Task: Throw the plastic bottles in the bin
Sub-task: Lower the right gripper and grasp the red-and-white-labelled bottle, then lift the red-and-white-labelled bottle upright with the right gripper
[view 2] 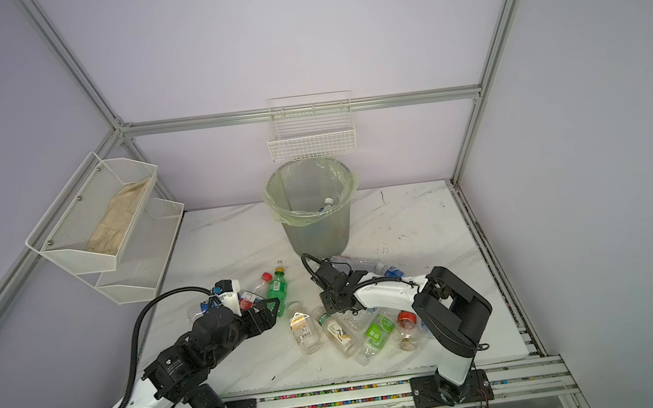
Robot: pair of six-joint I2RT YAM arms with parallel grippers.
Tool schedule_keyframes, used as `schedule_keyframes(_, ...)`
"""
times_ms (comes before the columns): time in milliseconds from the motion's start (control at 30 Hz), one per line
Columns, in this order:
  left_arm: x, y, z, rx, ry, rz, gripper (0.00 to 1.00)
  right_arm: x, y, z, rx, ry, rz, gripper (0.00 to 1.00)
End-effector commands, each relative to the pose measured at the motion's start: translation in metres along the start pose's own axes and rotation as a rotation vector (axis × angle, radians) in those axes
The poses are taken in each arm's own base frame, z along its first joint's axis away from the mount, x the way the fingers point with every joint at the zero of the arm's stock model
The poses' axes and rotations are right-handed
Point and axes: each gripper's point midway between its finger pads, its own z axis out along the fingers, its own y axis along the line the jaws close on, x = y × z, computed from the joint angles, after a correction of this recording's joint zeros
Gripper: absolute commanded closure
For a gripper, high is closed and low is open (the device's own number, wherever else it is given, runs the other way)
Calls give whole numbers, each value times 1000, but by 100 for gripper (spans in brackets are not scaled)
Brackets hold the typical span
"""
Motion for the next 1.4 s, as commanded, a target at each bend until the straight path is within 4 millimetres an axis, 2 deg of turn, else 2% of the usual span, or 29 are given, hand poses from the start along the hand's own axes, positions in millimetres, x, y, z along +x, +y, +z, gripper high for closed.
schedule_keyframes(0,5,6,3,-9,-4,4,5,-14,2,-23,7,-50,0,75)
schedule_keyframes(333,5,5,3,-11,-4,4,6,-34,6,-78,-62,-181,20,100)
schedule_keyframes(467,6,6,3,-11,-1,1,6,-34,15,-96,-129,-229,8,100)
schedule_keyframes(600,6,6,4,-13,0,-1,6,-45,35,-148,-271,-385,-7,100)
schedule_keyframes(667,7,7,4,-14,0,-3,6,-52,38,-178,-320,-472,3,100)
schedule_keyframes(900,7,6,4,-13,1,-1,6,-71,18,-262,-392,-704,55,100)
schedule_keyframes(1100,6,4,2,-6,-3,-3,6,-69,-25,-320,-387,-911,181,100)
schedule_keyframes(1200,7,6,3,-11,-4,-3,6,-64,-40,-331,-363,-949,213,100)
schedule_keyframes(1367,7,6,3,-13,-5,0,6,-64,-43,-329,-333,-930,214,100)
